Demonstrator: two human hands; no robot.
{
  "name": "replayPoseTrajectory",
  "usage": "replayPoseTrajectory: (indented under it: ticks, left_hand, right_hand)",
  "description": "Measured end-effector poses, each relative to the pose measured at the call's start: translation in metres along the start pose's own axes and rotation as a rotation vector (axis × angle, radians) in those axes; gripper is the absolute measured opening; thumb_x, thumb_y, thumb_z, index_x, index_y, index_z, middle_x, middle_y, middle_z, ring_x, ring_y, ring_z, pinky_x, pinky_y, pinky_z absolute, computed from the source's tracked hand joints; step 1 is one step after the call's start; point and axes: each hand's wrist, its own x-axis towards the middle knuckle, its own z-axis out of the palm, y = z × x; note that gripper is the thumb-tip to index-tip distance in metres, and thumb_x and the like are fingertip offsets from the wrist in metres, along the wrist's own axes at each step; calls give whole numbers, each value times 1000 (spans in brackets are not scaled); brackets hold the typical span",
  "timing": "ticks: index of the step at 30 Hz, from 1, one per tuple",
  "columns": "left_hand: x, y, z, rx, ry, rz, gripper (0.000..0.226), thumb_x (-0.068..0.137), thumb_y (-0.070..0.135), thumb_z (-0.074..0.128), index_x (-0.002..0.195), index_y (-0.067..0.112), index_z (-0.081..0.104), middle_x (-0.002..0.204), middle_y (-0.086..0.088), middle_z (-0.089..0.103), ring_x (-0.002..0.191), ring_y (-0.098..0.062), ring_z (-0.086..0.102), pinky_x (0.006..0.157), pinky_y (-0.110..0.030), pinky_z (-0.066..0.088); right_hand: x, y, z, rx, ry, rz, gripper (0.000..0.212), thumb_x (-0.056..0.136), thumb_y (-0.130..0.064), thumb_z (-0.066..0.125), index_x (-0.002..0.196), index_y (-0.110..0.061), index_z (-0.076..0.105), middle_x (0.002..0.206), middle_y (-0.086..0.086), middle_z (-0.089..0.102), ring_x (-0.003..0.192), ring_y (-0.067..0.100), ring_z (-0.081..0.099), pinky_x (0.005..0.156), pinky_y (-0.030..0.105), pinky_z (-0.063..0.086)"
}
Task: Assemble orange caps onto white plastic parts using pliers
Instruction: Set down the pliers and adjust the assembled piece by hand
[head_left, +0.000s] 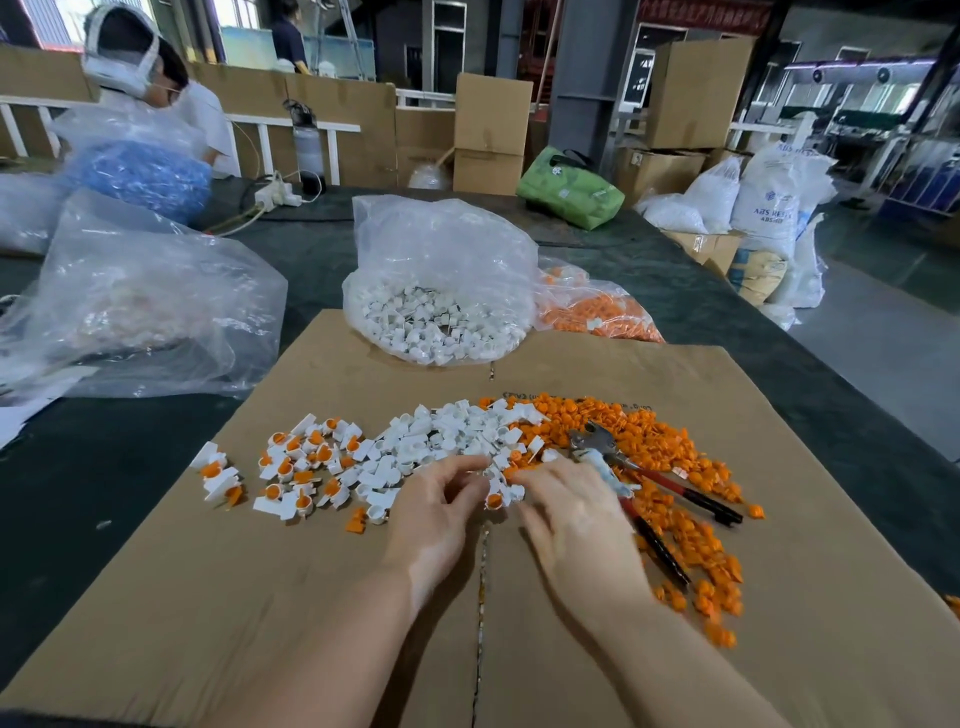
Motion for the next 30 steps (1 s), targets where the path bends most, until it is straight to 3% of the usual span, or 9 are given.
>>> replayPoseTrajectory:
  ticks: [4,6,9,15,18,21,27,30]
  left_hand:
    - [-3,0,-5,-47,-40,11,20,90,12,60,103,25,70,99,14,68,95,4,61,78,-2,42]
    - [-5,-1,-7,-82,-89,0,28,85,6,66,103,28,69,95,11,67,88,0,61,76,-6,44]
    - [-7,-4,-5,86,-151,63,38,76,8,75,108,27,66,88,12,65,77,-5,59,70,-9,44]
    - [-7,-5,-2,123,-66,108,31,77,13,76,98,33,65,84,5,64,74,-5,55,65,-8,40]
    - [-8,-4,-3,134,-64,132,35,76,9,76,96,35,63,84,0,63,72,-3,54,65,-7,41]
    - [-8,-3,-4,169,-71,157,34,76,8,75,95,34,64,85,6,63,75,-1,54,66,-7,41]
    - [-8,-6,-3,196,-93,164,28,78,14,75,98,31,66,87,7,66,81,-7,59,68,-8,42]
    - [-8,-7,-2,230,-117,194,25,77,19,76,95,34,66,89,11,67,84,-6,60,72,-14,45]
  right_hand:
    - [-2,-13,14,127,3,-5,8,79,-4,71,85,-9,72,80,3,66,75,24,61,67,40,52]
    - [-2,-14,16,158,51,35,7,77,-2,73,79,-8,71,75,3,66,72,23,61,65,39,53]
    - [-2,-15,18,172,79,21,8,75,-1,75,78,-8,70,74,2,66,72,20,62,67,30,51]
    - [-8,-10,18,251,93,115,18,77,4,71,91,-8,71,85,-1,67,84,16,61,75,18,46]
    - [-8,-11,18,272,76,99,20,76,3,71,92,-9,71,87,-2,66,87,14,59,78,18,46]
    - [-8,-12,17,263,52,73,16,76,0,73,89,-10,72,86,-2,65,86,16,59,78,22,47]
    - [-7,-12,16,276,23,63,13,80,2,68,85,-9,71,86,0,62,84,18,57,76,29,49]
    - [-6,-12,17,283,9,68,16,81,7,64,82,-9,67,85,-1,60,84,18,54,73,32,49]
